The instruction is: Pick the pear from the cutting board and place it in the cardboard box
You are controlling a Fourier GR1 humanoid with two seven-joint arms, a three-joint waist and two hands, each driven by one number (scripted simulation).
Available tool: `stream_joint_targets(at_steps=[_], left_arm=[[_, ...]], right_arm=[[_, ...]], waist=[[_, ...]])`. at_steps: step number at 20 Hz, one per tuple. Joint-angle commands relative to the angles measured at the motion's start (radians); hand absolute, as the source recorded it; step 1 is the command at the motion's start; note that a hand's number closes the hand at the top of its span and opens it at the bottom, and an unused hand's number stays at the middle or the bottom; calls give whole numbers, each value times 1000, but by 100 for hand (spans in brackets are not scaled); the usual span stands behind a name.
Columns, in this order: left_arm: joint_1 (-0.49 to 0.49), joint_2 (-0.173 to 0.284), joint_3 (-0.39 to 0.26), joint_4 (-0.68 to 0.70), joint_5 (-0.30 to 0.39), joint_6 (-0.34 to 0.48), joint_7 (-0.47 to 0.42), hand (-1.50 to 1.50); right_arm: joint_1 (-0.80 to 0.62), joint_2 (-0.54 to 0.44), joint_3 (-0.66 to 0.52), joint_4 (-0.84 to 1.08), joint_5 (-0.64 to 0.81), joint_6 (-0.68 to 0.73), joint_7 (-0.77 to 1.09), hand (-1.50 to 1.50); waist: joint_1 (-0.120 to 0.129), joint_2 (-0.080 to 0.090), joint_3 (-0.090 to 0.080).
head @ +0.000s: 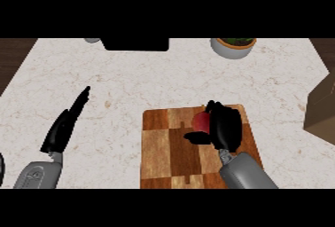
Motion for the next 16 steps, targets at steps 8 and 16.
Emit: stream_joint_targets(at_steps=[8, 16], left_arm=[[8, -44, -10, 5, -31, 27, 6, 0], [55, -7, 20, -36, -14, -1, 4, 0]], right_arm=[[-163, -154, -174, -167, -63, 390, 16, 150], [-184, -246, -264, -467, 5, 594, 200, 150]], waist=[[-22, 1, 3], [-26, -1, 3]])
